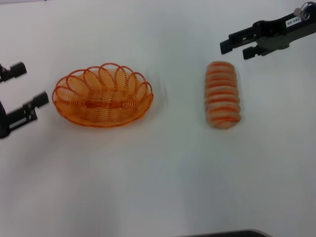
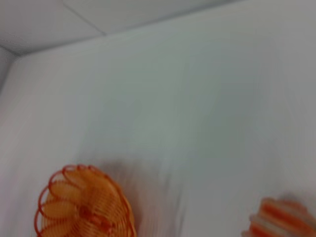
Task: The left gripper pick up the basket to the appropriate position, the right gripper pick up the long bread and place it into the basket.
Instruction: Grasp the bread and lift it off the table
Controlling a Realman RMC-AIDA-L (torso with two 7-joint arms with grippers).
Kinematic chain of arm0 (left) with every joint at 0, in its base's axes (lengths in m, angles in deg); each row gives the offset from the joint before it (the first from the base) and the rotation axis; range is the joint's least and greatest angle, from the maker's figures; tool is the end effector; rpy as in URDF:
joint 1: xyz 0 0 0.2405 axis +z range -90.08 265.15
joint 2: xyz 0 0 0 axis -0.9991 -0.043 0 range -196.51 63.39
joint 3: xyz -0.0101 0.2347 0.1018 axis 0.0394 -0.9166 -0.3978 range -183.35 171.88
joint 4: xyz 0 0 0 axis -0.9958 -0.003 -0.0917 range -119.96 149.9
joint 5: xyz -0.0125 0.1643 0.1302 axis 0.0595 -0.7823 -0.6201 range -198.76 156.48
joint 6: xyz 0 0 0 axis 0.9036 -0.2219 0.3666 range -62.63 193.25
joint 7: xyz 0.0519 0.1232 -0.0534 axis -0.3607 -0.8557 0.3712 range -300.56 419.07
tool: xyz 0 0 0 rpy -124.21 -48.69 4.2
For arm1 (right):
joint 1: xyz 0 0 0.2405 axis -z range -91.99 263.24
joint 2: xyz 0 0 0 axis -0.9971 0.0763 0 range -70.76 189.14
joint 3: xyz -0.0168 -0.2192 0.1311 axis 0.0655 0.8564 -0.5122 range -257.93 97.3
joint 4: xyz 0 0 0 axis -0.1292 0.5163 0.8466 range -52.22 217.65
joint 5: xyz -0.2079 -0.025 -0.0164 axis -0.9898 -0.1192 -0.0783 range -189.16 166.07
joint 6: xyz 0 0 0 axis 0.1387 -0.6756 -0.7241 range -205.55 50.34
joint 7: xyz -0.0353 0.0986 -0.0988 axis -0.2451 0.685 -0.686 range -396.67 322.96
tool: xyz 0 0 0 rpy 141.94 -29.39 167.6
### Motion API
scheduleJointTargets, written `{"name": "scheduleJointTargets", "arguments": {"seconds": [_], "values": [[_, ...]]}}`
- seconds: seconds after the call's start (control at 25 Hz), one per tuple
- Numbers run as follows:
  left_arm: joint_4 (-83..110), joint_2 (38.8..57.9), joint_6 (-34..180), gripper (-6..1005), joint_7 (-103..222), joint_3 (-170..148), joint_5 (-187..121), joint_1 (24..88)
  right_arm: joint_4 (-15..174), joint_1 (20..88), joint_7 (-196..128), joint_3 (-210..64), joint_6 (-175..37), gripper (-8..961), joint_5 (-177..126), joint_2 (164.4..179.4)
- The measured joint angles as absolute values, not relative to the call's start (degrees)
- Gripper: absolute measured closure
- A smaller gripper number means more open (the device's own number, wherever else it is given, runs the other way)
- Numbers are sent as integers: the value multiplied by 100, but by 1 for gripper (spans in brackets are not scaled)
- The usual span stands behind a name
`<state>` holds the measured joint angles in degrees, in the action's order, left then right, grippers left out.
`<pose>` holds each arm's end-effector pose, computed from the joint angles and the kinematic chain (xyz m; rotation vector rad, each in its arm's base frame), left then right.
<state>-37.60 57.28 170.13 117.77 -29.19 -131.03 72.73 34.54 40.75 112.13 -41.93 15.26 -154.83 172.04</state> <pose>-0.3042 0.2493 0.0579 -2.4292 -0.2266 -0.7789 0.2327 0.3921 0.0597 -2.3145 1.7847 0.1278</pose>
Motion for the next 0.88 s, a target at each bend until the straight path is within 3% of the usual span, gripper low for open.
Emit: {"name": "scheduleJointTargets", "arguments": {"seconds": [0.88], "values": [[-3873, 5726, 17889, 298, 11864, -2361, -14419, 7517, 3561, 3313, 12458, -3364, 1858, 22, -17459, 17467]]}}
